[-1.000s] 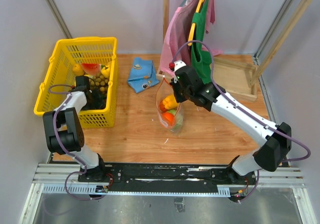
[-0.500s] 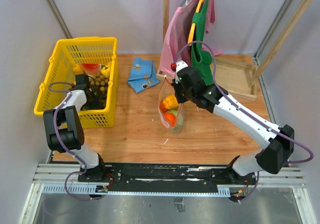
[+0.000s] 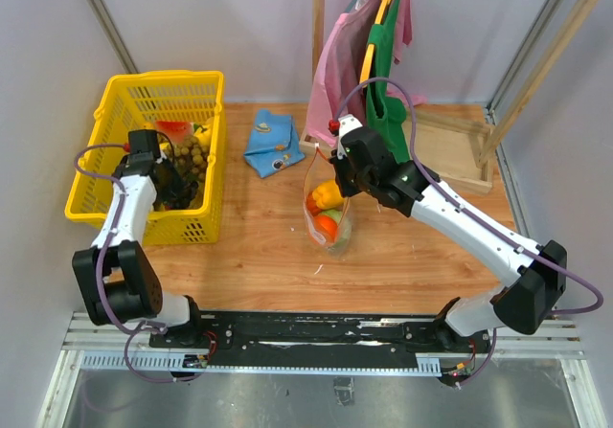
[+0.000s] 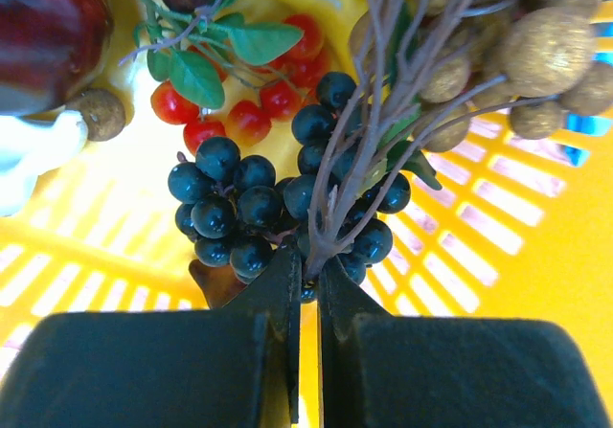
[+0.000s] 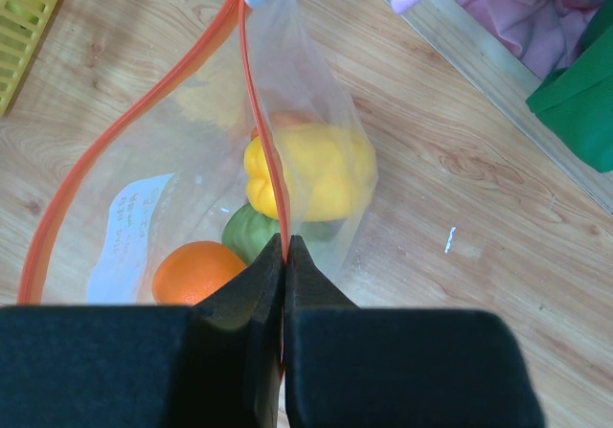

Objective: Place the food in the zip-top bag and seal the zipper
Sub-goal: Pick up the fake fruit from the bin.

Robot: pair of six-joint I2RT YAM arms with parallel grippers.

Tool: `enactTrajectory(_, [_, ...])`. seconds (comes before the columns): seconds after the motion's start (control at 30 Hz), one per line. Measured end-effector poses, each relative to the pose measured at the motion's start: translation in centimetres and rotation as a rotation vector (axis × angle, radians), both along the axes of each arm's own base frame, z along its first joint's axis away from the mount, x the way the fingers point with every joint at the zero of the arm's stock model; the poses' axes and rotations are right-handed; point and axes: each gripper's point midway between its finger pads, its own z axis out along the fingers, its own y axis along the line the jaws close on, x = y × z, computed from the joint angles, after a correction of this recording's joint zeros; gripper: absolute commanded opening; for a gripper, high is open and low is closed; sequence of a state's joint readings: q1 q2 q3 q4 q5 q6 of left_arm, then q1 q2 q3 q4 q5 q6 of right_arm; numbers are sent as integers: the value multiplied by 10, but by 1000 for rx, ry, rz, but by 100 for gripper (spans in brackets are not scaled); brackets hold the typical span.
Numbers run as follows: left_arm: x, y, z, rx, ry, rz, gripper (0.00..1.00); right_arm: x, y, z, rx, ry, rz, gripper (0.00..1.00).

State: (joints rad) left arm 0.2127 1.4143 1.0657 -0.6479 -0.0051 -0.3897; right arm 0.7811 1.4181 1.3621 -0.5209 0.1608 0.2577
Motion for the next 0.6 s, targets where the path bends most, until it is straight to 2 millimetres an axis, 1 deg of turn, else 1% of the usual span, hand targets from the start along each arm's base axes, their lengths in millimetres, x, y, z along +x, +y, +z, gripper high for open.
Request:
enactTrajectory(0.3, [3,-1,68,24,-149,-7,0,0,0,0,1,-1,0,1])
enactTrajectory(0.6, [1,4,137,80,-284,8,0,0,0,0,1,0,0,1])
